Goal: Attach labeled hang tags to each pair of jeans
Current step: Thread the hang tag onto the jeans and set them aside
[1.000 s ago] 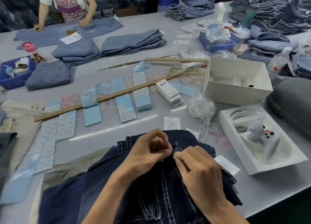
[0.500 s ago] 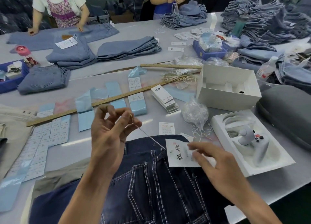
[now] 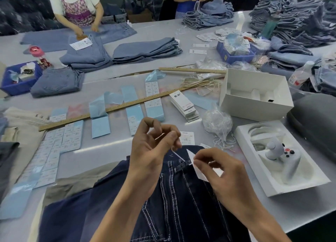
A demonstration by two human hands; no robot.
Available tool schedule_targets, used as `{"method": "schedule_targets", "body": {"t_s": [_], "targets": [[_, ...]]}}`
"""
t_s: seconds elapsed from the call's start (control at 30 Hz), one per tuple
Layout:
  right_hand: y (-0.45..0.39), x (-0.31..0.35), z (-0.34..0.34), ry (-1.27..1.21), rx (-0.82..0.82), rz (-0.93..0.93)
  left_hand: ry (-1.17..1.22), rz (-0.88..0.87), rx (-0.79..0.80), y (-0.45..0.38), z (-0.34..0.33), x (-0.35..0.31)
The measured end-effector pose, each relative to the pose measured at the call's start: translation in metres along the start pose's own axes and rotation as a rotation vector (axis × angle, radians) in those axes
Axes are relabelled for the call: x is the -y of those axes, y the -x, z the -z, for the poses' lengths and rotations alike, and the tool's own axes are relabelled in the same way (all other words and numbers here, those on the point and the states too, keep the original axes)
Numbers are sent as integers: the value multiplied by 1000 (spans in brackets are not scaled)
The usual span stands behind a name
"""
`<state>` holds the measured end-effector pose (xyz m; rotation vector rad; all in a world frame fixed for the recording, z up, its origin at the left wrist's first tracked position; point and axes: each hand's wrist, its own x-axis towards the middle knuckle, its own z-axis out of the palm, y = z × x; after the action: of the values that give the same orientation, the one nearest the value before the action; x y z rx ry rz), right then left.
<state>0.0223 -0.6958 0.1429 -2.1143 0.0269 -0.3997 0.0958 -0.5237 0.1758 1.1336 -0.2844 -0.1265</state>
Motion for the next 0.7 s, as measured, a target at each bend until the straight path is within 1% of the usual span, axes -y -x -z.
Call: {"method": "schedule_targets", "body": {"t_s": [0.1,0.2,0.33,0.43,0.6,0.7], "targets": [[-3,12,10,-236,21,-28,-225,-46,93,6,-11,3],[-6,18,18,-371,-1,-54,-396,-103,121,9,-22,5],[-6,18,25,-456,-50,-100,-440,-99,101,10,-21,8],[-6,14,26,-485,-54,-134,-451,-92,119,13,-20,10],[-5,11,24,-514,-56,-165,-552,-143,157,14,-20,13],[-5,10,25,-540,-64,-175,-550,-146,144,15,-22,12]]}}
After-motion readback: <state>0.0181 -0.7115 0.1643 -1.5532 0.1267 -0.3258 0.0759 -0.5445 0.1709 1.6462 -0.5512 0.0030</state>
